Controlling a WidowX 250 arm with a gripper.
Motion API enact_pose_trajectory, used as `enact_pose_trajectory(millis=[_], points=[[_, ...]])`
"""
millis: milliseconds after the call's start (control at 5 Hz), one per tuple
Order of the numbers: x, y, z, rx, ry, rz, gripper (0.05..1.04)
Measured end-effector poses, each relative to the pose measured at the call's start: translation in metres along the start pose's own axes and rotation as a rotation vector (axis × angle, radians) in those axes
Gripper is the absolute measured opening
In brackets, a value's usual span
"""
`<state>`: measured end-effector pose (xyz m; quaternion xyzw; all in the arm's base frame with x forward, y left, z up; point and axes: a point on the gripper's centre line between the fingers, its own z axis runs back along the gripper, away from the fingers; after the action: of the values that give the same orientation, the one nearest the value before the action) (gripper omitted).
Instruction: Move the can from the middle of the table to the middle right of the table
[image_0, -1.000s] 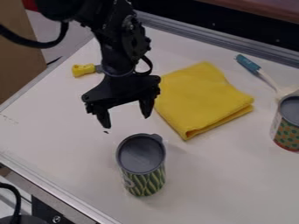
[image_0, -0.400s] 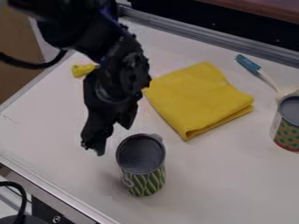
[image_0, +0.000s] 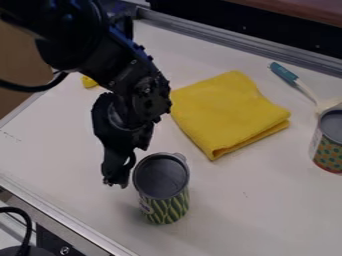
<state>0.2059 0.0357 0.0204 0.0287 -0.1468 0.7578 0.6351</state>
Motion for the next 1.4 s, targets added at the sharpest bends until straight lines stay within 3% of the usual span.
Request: enact_pose_trajectory(millis=[200,400,600,1400], points=[[-0.008,0.003,-0.001,0.061,0.076,0.053,0.999],[-0.015,0.005,-0.003,0.114,0.102,0.086,0.999],[-0.028,0.009,-0.006,0.146,0.107,0.042,0.999],[-0.11,-0.022,0.005,0.129,0.151,0.177,0.999]])
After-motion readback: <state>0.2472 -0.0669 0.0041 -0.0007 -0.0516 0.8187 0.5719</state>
